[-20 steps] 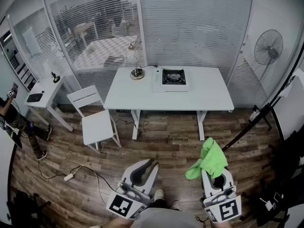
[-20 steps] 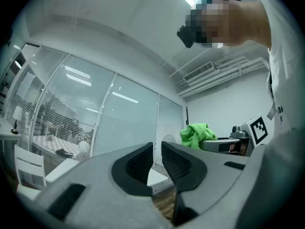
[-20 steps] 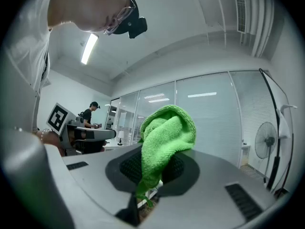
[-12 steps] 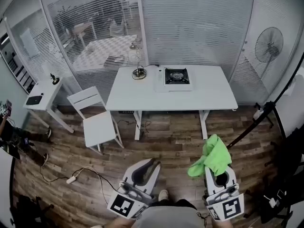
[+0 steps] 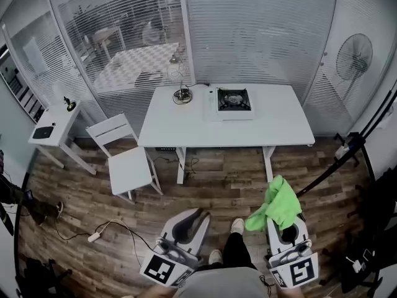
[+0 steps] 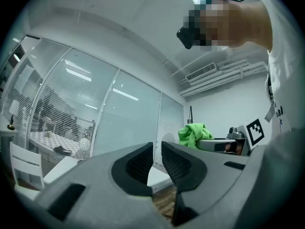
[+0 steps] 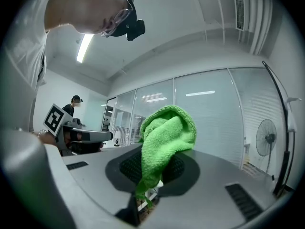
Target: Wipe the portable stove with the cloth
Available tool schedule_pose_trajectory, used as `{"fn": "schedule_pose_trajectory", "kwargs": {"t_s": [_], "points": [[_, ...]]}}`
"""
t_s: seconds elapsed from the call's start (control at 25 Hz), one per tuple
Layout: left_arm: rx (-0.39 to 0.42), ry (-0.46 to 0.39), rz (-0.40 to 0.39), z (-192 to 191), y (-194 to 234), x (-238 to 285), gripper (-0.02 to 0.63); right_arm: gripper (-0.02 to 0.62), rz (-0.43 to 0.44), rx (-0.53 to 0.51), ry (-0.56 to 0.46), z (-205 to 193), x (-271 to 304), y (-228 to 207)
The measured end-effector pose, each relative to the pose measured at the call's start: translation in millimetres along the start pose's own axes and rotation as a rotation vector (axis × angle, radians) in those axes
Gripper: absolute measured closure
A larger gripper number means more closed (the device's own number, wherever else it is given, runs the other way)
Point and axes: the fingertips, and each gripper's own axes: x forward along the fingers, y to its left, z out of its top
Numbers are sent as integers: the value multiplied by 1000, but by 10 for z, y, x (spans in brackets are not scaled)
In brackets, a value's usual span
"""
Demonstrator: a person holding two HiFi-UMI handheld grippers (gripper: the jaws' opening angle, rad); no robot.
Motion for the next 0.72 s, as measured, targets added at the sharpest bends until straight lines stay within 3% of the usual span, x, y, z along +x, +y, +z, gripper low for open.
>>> {"fn": "schedule_pose_trajectory", "kwargs": {"t_s": [0.32,0.72], "points": [[-5,-1,6,-64,350,618,548,546,-2,2,10,-105,514,-468],[10,-2,21,-90,656,1839,548,546,21,8,13,-215,1250,-1499]]}}
